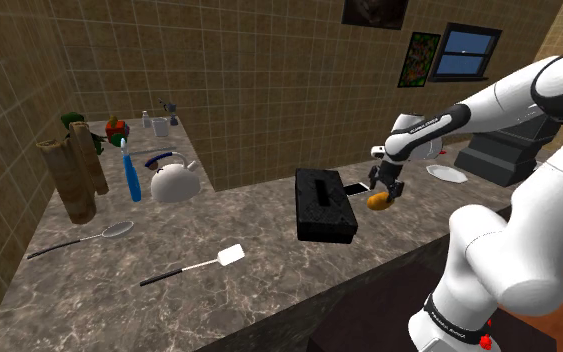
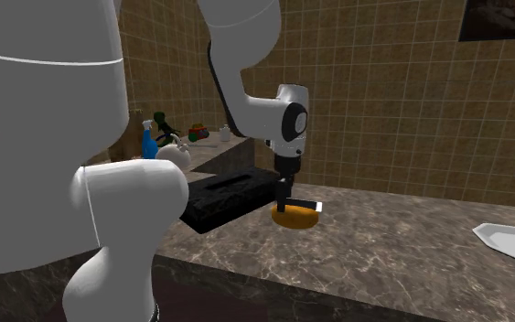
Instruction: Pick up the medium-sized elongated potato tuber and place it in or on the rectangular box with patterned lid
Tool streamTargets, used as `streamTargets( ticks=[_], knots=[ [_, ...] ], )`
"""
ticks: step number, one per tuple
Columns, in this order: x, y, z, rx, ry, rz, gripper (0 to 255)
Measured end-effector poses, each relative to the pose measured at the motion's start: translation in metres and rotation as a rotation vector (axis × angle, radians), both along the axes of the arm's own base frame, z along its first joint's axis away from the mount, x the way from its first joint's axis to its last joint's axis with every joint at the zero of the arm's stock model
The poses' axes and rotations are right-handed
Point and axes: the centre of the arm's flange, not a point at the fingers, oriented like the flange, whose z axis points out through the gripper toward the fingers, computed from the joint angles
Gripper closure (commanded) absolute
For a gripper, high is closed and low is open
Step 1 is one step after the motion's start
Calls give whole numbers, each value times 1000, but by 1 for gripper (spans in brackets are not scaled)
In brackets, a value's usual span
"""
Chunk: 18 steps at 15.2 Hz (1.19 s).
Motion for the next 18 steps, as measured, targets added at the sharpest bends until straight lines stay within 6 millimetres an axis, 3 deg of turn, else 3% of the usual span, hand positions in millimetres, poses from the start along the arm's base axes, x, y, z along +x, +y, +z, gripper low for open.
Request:
streamTargets(
  ticks=[7, 14, 15, 18],
  knots=[
    [4, -4, -36, -5, -4, 16, 0],
    [5, -4, -40, -6, -4, 16, 0],
    [5, -4, -40, -6, -4, 16, 255],
    [5, -4, -40, -6, -4, 16, 255]
  ],
)
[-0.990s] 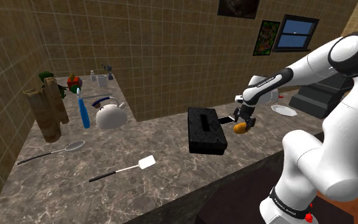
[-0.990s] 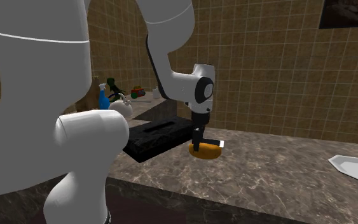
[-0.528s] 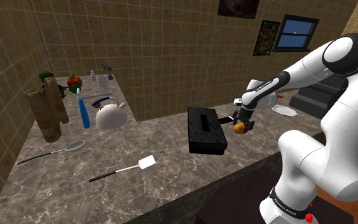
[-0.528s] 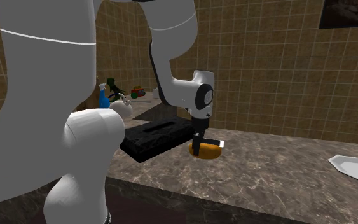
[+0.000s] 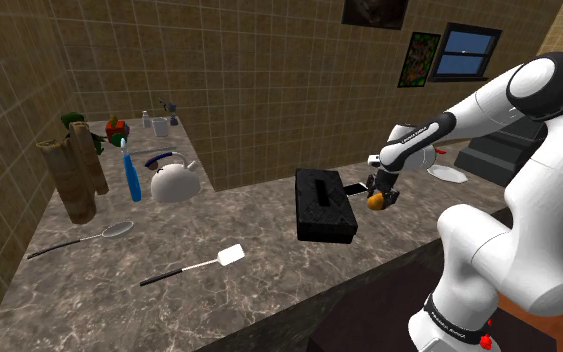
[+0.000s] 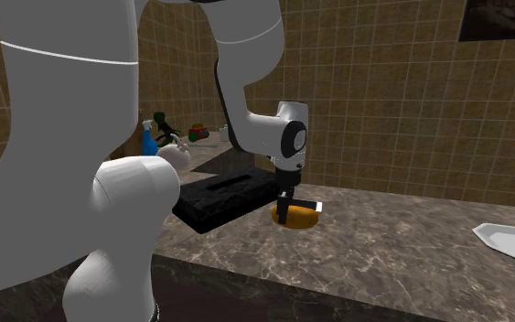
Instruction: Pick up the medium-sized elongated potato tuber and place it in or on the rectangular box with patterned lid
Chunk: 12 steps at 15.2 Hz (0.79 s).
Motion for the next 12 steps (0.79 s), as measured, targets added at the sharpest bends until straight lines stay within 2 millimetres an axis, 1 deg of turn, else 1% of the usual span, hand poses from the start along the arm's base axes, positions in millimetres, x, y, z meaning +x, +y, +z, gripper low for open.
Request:
streamTargets(
  ticks=[7, 10, 12],
  knots=[
    [0, 0, 0, 0, 1, 0, 255],
    [0, 0, 10, 0, -1, 0, 255],
    [-1, 0, 21, 0, -1, 0, 255]
  ],
)
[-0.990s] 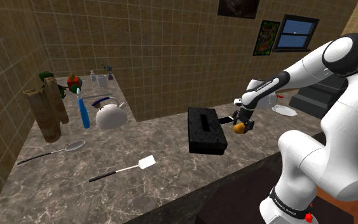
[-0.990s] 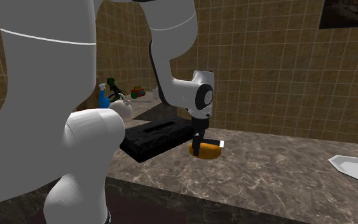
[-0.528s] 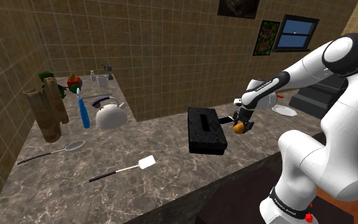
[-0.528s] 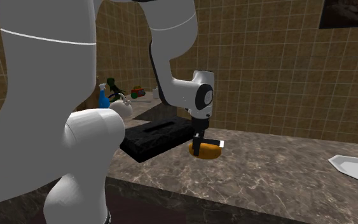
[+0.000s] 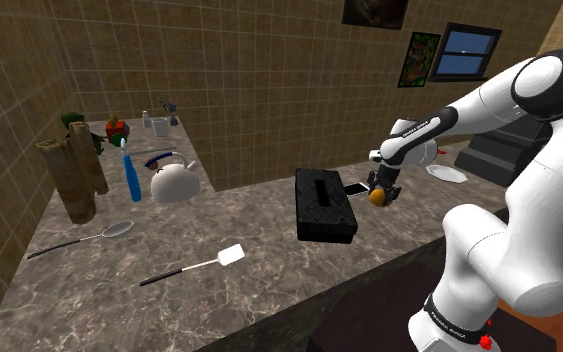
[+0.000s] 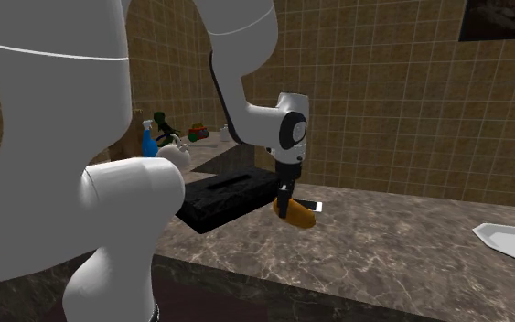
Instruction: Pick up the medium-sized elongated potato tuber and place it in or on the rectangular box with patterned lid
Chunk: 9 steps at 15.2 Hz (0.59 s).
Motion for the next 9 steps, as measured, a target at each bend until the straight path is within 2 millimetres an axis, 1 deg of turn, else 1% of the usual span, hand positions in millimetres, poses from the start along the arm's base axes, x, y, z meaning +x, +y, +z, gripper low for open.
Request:
streamTargets(
  ticks=[9],
  knots=[
    [1, -1, 47, 1, 0, 0, 255]
  ],
)
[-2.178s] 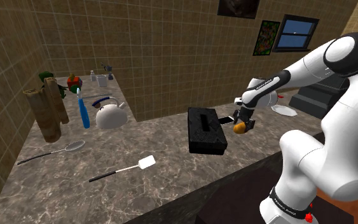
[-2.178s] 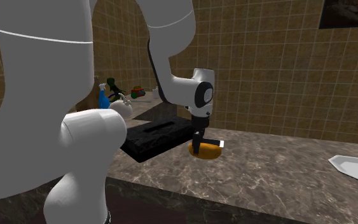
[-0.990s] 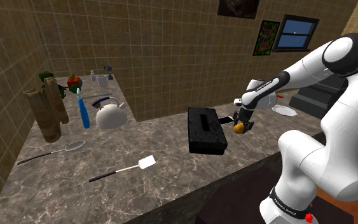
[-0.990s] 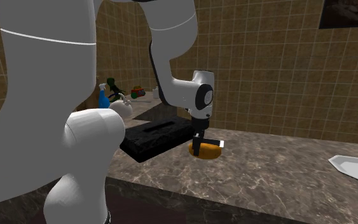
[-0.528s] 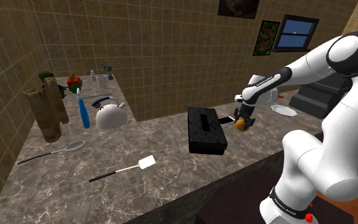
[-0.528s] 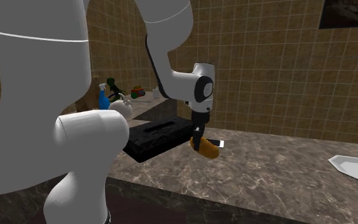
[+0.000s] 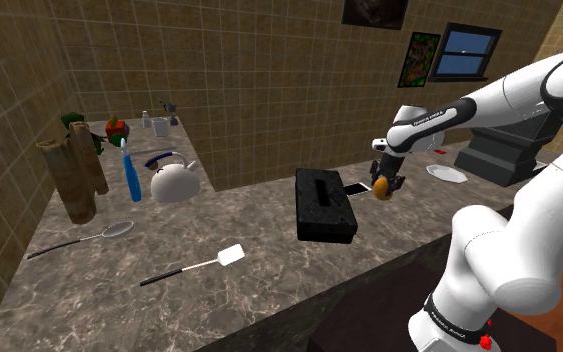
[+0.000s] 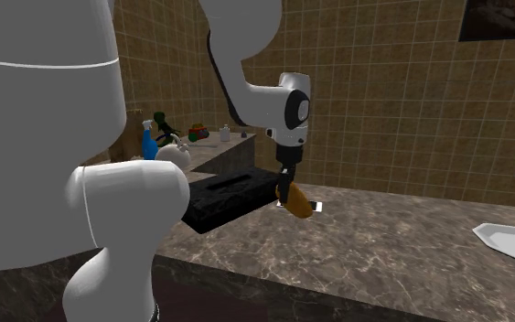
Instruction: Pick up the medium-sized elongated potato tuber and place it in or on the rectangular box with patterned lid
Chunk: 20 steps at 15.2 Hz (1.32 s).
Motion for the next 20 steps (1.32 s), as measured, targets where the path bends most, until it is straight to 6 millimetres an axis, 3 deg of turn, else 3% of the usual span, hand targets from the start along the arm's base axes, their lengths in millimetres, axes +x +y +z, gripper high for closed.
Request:
streamTargets(
  ticks=[20],
  knots=[
    [3, 7, 101, -1, 0, 0, 255]
  ],
)
